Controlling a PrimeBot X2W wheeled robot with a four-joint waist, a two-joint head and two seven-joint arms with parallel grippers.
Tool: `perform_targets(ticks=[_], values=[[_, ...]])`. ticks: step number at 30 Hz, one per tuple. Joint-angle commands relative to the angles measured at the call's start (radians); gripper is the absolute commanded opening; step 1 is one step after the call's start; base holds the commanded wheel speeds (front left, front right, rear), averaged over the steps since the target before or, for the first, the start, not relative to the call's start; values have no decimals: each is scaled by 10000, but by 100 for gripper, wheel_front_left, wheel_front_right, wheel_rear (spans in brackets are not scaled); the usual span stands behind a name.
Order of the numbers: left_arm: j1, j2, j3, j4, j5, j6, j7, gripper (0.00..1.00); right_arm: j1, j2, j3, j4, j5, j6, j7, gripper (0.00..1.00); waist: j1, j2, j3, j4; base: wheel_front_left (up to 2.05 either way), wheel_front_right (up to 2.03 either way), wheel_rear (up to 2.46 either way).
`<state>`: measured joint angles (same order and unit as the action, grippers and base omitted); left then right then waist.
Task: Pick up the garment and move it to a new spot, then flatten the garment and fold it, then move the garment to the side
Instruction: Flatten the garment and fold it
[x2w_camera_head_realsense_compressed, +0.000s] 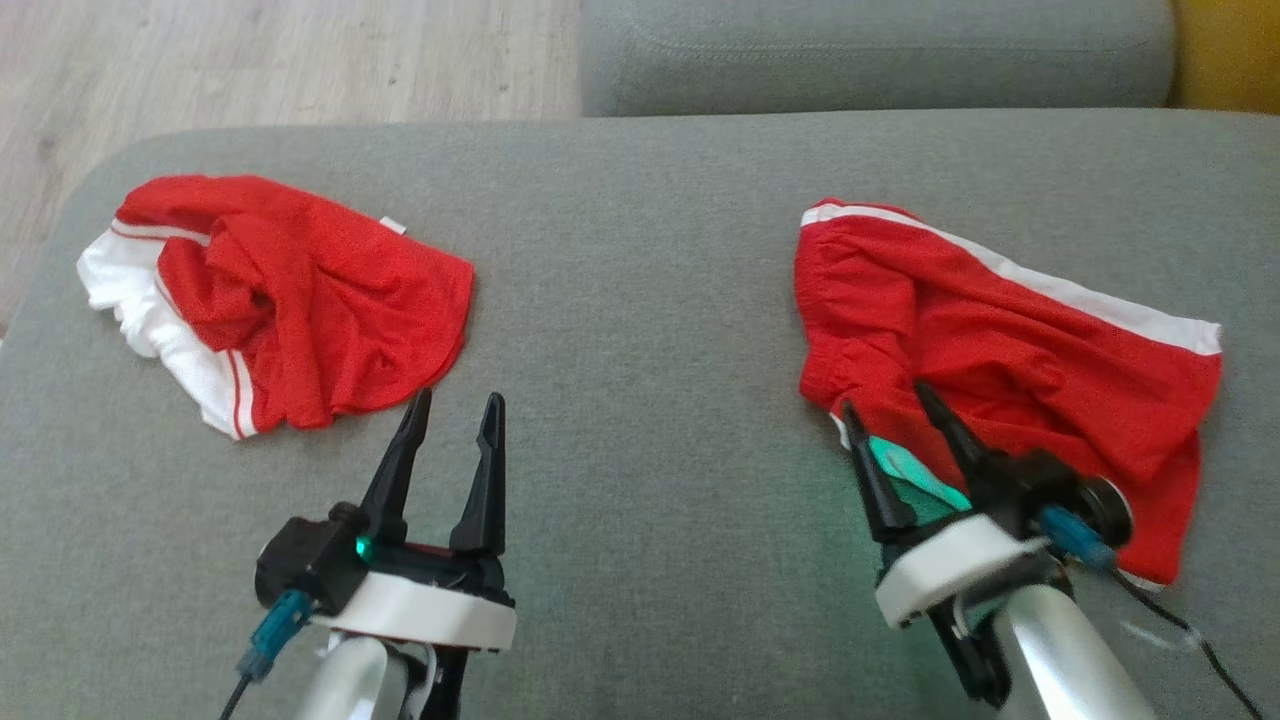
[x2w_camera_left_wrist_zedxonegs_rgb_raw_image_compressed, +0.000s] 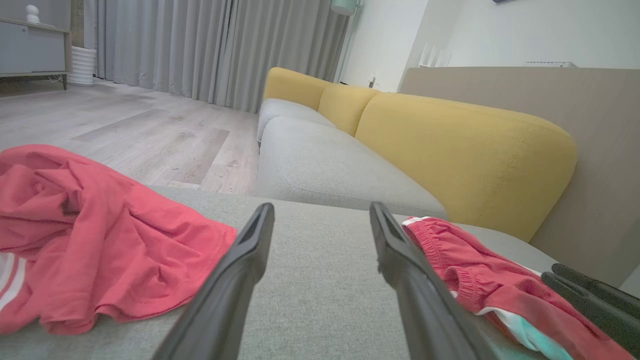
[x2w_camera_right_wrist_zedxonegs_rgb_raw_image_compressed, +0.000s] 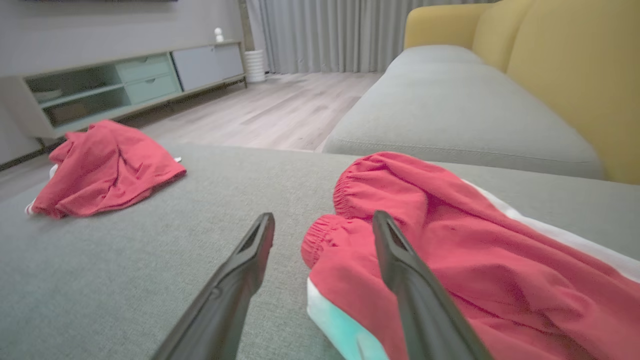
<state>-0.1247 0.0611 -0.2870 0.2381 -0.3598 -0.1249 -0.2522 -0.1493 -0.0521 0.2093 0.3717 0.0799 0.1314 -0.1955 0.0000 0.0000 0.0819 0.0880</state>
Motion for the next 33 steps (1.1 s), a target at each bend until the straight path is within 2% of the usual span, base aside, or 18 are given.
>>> perform_targets(ticks=[1,9,14,22,23,24,25,29,33], values=[[-510,30,270,-279,29,-57,-95,100,-626,18,344,-125,-220,-7,251,100,0,0,133,127,0,0,0],[-714,8,81,-148,-70,-57,-95,100,-1499,18,509,1025,-937,-7,1466,100,0,0,383,488,0,0,0],[-798,-15,-18,-89,-126,-57,-95,100,-2021,18,128,1845,-1341,-7,1876,100,0,0,509,665,0,0,0],[-834,-49,-67,-58,-168,-57,-95,100,-2539,18,-158,2806,-1023,-7,2181,100,0,0,656,724,0,0,0],[-840,-53,-68,-56,-173,-57,-95,100,-2595,18,-127,2885,-906,-7,2145,76,0,0,671,710,0,0,0],[-844,-56,-80,-50,-179,-57,-95,100,-2655,18,-78,2935,-783,-7,2051,25,0,0,678,691,0,0,0],[-849,-59,-92,-42,-181,-57,-95,100,-2719,18,-27,2943,-649,-7,1865,0,0,0,681,671,0,0,0],[-864,-64,-86,-13,-167,-57,-95,100,-2930,18,489,2848,-1,-7,993,0,0,0,639,568,0,0,0],[-844,-66,-93,12,-145,-57,-95,100,-3083,18,1493,2553,846,-7,275,0,0,0,531,502,0,0,0]])
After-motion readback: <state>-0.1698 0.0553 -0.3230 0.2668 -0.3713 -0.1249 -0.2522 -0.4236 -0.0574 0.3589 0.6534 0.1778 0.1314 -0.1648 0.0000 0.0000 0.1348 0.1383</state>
